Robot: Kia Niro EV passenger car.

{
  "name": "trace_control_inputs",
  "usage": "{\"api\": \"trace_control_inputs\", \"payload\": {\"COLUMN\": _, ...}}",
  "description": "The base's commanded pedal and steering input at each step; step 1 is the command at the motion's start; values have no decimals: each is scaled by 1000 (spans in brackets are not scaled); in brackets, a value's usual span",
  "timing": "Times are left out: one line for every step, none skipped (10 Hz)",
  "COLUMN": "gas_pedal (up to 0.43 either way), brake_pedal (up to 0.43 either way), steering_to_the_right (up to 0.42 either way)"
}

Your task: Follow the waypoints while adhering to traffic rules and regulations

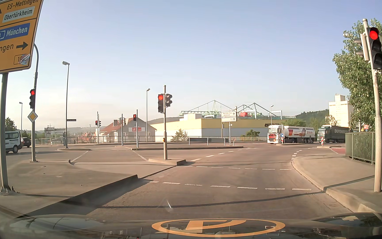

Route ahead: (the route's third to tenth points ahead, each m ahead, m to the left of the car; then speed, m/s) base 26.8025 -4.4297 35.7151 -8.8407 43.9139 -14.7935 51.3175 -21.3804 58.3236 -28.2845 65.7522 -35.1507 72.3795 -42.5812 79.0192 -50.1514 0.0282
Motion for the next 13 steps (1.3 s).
{"api": "trace_control_inputs", "payload": {"gas_pedal": 0, "brake_pedal": 262, "steering_to_the_right": 85}}
{"api": "trace_control_inputs", "payload": {"gas_pedal": 0, "brake_pedal": 262, "steering_to_the_right": 85}}
{"api": "trace_control_inputs", "payload": {"gas_pedal": 0, "brake_pedal": 262, "steering_to_the_right": 85}}
{"api": "trace_control_inputs", "payload": {"gas_pedal": 0, "brake_pedal": 268, "steering_to_the_right": 85}}
{"api": "trace_control_inputs", "payload": {"gas_pedal": 0, "brake_pedal": 268, "steering_to_the_right": 85}}
{"api": "trace_control_inputs", "payload": {"gas_pedal": 0, "brake_pedal": 268, "steering_to_the_right": 84}}
{"api": "trace_control_inputs", "payload": {"gas_pedal": 0, "brake_pedal": 268, "steering_to_the_right": 85}}
{"api": "trace_control_inputs", "payload": {"gas_pedal": 0, "brake_pedal": 268, "steering_to_the_right": 85}}
{"api": "trace_control_inputs", "payload": {"gas_pedal": 0, "brake_pedal": 268, "steering_to_the_right": 85}}
{"api": "trace_control_inputs", "payload": {"gas_pedal": 0, "brake_pedal": 268, "steering_to_the_right": 84}}
{"api": "trace_control_inputs", "payload": {"gas_pedal": 0, "brake_pedal": 268, "steering_to_the_right": 85}}
{"api": "trace_control_inputs", "payload": {"gas_pedal": 0, "brake_pedal": 268, "steering_to_the_right": 84}}
{"api": "trace_control_inputs", "payload": {"gas_pedal": 0, "brake_pedal": 268, "steering_to_the_right": 85}}
